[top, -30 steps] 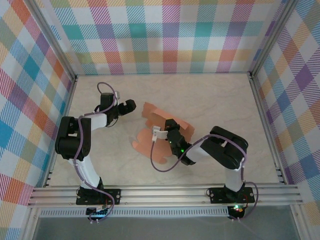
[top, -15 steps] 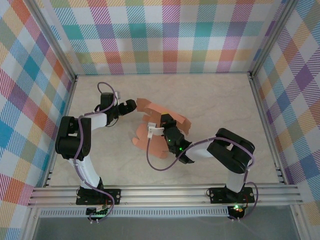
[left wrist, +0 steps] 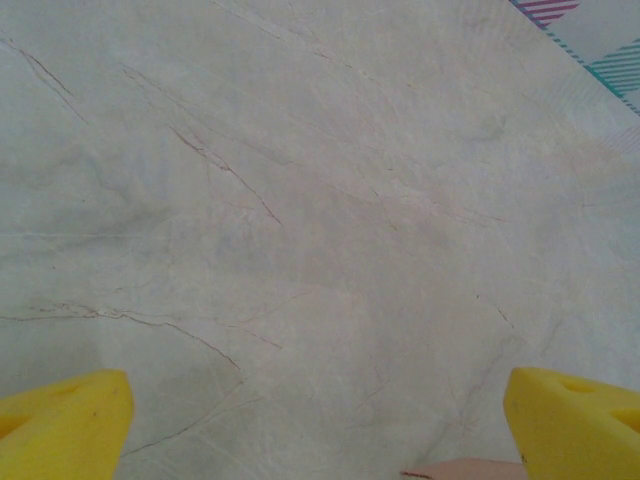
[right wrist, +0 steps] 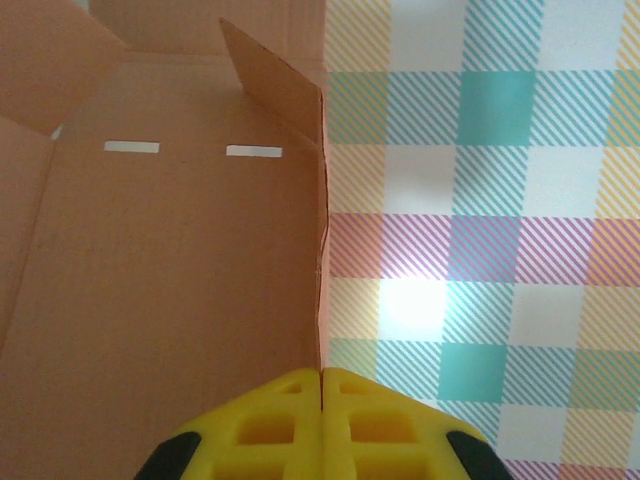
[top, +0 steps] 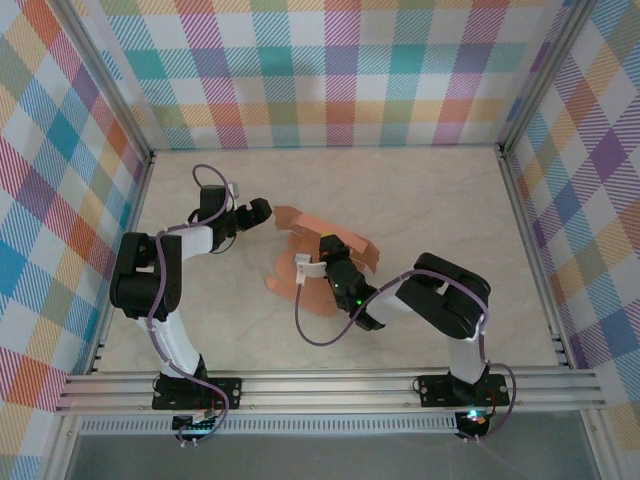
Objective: Fold the paper box
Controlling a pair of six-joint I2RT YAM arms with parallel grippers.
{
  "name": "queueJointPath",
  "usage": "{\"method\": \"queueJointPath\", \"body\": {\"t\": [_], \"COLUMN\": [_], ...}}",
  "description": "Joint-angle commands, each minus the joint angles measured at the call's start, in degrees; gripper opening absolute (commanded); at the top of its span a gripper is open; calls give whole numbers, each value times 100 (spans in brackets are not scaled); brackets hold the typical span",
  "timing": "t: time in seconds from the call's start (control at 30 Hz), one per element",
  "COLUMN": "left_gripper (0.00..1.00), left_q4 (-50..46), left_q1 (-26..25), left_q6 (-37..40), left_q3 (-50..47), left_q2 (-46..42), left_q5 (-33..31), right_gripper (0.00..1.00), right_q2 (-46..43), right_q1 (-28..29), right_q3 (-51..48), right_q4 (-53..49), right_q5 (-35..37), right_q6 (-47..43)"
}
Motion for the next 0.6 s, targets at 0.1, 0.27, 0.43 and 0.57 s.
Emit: {"method": "queueJointPath", "body": {"t": [0.1,0.27,0.43,0.57], "left_gripper": [95,93,85,80], "left_q4": [-113,-132,-203,-262], "left_q1": [106,162,163,152], "left_q6": [-50,-142,-168,-138], "left_q3": [170,328,549,774], "left_q2": [166,377,620,852], "left_q5": [11,130,345,722], "right_gripper": [0,0,0,0], "right_q2": [305,379,355,354], "right_q1": [28,64,66,66], "right_q3": [-203,-300,-245,-145], "right_q4": [641,783,869,900], "right_q5": [34,74,101,72], "right_q6": [114,101,37,-11]}}
